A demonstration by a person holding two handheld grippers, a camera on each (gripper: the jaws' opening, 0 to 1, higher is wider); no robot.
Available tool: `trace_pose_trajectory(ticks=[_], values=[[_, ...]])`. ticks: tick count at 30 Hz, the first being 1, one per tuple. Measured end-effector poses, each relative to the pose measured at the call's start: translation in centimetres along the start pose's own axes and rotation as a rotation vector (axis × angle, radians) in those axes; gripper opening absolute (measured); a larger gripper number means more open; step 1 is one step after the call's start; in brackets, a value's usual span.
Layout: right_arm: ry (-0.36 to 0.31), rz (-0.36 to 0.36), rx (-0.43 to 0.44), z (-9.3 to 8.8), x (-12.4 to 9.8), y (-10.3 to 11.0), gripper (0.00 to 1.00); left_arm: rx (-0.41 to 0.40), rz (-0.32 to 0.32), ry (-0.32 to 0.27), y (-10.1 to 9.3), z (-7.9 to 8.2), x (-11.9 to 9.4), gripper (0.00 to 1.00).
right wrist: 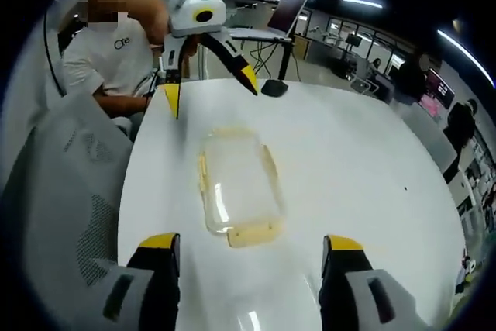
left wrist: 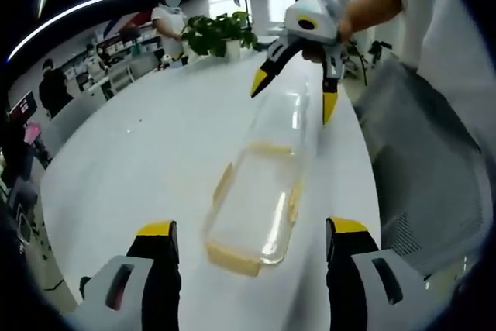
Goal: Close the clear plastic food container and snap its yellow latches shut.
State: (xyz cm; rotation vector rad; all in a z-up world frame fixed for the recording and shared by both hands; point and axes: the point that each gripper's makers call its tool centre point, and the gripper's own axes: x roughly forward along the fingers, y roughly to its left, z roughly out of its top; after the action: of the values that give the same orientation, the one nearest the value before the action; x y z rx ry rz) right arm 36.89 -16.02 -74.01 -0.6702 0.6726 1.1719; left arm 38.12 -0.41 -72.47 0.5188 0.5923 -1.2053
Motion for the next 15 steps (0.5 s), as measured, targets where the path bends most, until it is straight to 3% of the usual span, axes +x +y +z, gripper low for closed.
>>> trace_pose_trajectory(ticks=[8, 15], values=[[0.049, 0.036, -0.075, -0.4, 1.7, 0.1, 0.67, 0.042, -0.056, 0.052, -0.2, -1.5, 1.2, 0.72], [0.058, 0.067, -0.057, -0.9, 2.7, 0.0, 0.63, 0.055, -0.081, 0.087, 0.2, -2.6, 1.8, 0.7]])
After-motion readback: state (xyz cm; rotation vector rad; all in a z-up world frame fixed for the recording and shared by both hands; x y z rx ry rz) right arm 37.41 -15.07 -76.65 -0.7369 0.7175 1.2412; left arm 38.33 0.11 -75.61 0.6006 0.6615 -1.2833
